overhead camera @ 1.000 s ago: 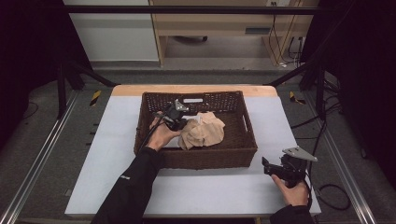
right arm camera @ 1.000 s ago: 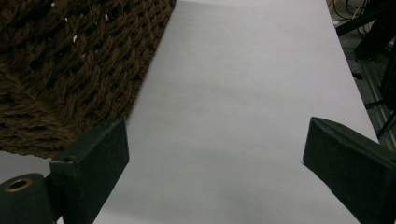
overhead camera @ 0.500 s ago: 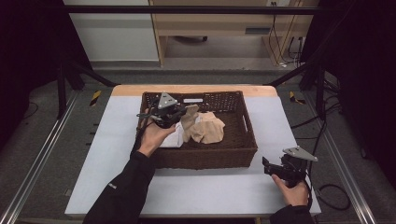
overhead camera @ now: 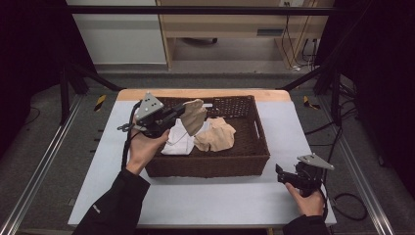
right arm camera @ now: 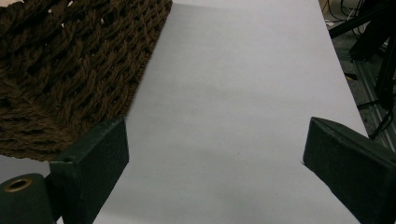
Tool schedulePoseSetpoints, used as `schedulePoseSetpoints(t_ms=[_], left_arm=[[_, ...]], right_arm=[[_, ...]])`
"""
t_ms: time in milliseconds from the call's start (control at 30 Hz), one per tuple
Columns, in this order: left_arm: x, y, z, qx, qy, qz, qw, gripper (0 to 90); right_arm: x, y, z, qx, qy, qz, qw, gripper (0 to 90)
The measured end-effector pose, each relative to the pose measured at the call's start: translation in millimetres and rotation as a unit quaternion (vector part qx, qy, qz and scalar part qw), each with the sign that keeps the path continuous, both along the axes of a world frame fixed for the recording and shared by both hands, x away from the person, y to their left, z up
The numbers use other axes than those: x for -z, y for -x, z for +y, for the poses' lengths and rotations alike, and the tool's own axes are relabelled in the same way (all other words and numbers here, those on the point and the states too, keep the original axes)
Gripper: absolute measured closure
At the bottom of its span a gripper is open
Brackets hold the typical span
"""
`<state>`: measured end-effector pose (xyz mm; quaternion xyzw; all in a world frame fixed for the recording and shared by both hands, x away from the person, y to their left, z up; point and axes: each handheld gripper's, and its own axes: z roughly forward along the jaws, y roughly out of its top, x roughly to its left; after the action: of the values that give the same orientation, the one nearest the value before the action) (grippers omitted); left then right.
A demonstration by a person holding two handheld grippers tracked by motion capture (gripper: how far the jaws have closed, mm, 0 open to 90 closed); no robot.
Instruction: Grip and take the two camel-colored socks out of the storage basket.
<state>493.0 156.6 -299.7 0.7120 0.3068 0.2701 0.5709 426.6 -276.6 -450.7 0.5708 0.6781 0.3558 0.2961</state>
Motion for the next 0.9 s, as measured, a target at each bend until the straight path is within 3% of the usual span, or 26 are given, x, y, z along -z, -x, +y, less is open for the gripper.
schedulePoseSetpoints(t_ms=[400,900], left_arm=[[-28.0,49.5,19.7,0.025,0.036,-0.020,0.9988,88.0],[-26.6,101.2,33.2,0.063,0.038,-0.026,0.9969,88.0]], right_arm=[[-0.7,1.4,-1.6,0.004,0.000,-0.002,1.0000,7.1],[-1.0,2.4,-1.9,0.005,0.001,-0.003,1.0000,7.0]])
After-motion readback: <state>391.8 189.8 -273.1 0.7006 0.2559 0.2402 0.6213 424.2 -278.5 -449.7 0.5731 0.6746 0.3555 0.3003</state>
